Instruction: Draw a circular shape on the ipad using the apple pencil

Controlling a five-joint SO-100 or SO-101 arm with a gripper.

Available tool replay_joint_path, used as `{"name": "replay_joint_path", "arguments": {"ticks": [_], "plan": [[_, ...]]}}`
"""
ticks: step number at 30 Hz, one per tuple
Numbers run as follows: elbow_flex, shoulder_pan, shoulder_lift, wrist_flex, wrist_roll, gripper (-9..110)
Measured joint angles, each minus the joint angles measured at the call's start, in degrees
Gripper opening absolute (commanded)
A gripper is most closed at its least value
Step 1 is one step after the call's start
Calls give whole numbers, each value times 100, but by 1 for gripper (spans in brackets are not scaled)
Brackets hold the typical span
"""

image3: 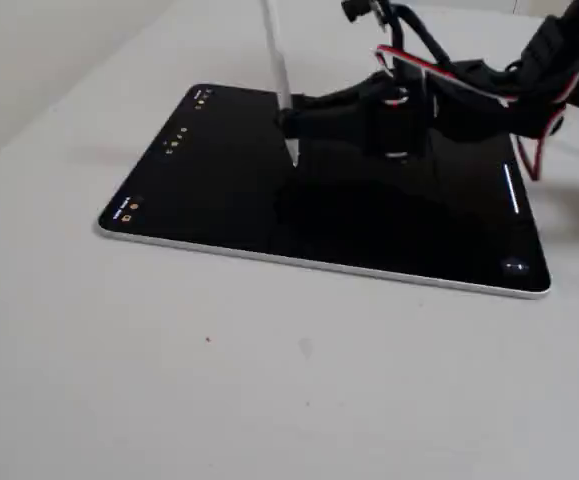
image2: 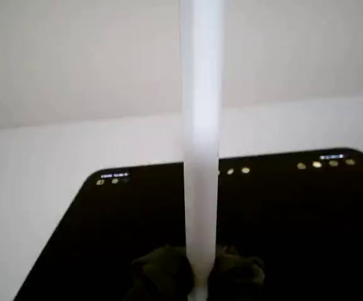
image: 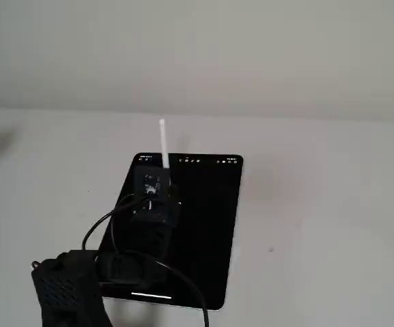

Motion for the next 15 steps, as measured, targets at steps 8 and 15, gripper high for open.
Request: {"name": "replay_joint_path", "arguments": {"ticks": [8, 15], "plan": [[396, -105, 18, -369, -79, 0], [677, -88, 88, -580, -193, 0]]}}
